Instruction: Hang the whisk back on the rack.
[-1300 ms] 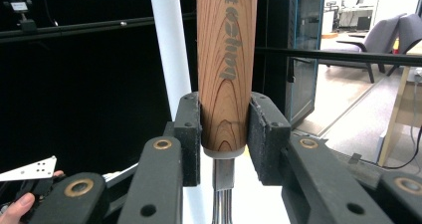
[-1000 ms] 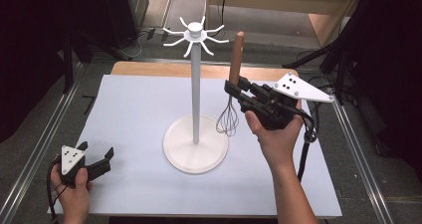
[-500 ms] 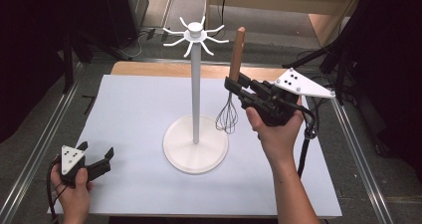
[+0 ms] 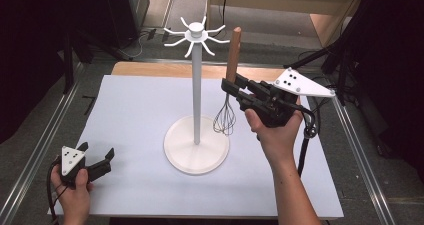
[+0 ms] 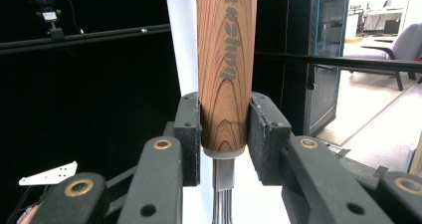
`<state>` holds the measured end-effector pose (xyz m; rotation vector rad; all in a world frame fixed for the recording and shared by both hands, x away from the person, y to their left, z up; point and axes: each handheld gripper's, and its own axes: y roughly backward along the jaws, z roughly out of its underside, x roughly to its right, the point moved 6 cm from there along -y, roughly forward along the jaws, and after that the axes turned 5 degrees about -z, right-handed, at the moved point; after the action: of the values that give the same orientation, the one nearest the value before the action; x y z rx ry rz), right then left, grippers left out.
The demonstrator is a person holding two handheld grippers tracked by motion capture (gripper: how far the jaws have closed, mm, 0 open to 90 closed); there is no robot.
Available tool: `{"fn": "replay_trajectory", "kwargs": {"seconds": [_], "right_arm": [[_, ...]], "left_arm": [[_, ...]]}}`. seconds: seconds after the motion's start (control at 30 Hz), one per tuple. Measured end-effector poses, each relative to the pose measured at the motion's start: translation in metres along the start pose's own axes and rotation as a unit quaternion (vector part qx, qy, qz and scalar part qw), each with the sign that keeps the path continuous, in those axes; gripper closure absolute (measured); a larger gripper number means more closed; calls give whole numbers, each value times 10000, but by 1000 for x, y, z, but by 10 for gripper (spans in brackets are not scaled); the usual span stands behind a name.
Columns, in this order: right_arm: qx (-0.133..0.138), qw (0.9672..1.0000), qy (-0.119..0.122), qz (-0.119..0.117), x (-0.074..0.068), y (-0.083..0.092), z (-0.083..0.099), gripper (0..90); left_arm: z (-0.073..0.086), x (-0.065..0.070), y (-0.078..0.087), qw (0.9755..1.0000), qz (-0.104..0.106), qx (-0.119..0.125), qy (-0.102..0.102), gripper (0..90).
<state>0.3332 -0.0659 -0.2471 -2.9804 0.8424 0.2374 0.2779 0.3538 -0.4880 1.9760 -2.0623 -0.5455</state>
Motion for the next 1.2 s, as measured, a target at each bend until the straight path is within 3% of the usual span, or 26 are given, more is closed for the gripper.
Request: {"fn": "replay_trajectory", "kwargs": {"seconds": [0.5,1.2], "right_arm": [[-104,9998,-56,-189,0,-1,3,708],[-177,9995,-31,-273,-2,-8,2,708]], "left_arm": [[0,0,0,10000,4,-10,-14,146],[0,0,0,10000,13,-15,-7,146]]}}
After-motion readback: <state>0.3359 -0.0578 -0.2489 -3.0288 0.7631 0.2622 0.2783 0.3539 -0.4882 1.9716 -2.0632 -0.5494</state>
